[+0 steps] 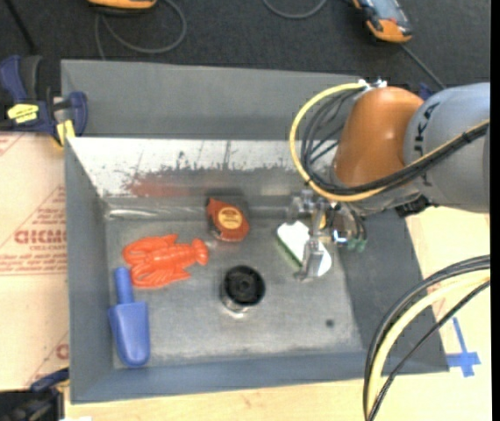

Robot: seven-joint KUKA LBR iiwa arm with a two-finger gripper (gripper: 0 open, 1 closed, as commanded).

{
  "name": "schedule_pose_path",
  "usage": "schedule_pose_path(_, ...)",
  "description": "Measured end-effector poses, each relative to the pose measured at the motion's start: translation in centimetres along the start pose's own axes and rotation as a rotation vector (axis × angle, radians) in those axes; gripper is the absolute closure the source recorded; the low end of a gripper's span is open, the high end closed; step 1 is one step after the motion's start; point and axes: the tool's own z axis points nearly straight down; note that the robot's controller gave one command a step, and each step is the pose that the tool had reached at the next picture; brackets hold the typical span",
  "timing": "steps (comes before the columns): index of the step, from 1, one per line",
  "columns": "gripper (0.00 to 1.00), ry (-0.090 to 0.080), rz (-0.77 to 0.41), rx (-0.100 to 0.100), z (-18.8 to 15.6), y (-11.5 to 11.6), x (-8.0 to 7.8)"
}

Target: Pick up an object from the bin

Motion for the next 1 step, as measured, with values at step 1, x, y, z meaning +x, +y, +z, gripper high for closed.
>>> schedule_pose_path(1, 0.00, 0.008, 0.037, -0.001, -0.73, 0.19, 1.51)
